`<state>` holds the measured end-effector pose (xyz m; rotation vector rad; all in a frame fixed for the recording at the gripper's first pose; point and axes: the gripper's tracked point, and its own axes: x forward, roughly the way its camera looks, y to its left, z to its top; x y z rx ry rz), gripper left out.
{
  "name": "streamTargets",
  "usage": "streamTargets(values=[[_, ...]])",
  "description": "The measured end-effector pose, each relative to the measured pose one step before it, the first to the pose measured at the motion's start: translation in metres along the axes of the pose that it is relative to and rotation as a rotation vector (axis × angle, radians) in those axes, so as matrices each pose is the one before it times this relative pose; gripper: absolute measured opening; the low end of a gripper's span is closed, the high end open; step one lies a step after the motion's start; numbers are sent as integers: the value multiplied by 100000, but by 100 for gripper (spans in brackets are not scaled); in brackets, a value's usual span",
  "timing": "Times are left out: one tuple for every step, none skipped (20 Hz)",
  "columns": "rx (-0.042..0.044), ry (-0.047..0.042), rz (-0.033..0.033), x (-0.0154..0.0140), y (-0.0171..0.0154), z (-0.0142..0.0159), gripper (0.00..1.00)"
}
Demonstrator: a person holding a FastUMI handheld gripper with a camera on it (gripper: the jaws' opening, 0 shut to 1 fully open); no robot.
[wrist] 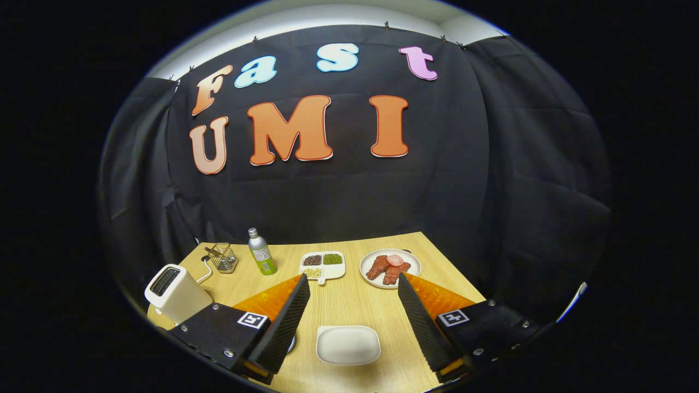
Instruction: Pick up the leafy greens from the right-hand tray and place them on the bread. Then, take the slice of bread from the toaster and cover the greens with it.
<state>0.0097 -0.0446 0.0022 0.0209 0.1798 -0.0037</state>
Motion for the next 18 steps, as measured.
streamTargets(values=[[-42,256,475,160,-103,-117,97],[-44,232,601,52,-31,-115,97],[194,332,671,52,22,-39,97],[342,179,814,70,91,-69,97],[391,188,818,86,55,-24,98],[352,130,802,75,-16,-60,98],[336,-10,659,76,-4,-34,97],[156,81,591,116,-131,-33,97],[64,331,284,153,-100,-96,97],[14,325,358,234,-46,-160,97],[31,194,402,208,-52,-41,97],[173,-6,363,16,-158,72,97],[260,-274,277,80,-109,142,97],[116,-282,344,101,-42,101,97],[39,-324,73,139,-160,121,97],[6,-190,94,57,-191,6,97],[-5,-486,81,79,-155,180,97],[-93,-379,119,132,-117,62,97]])
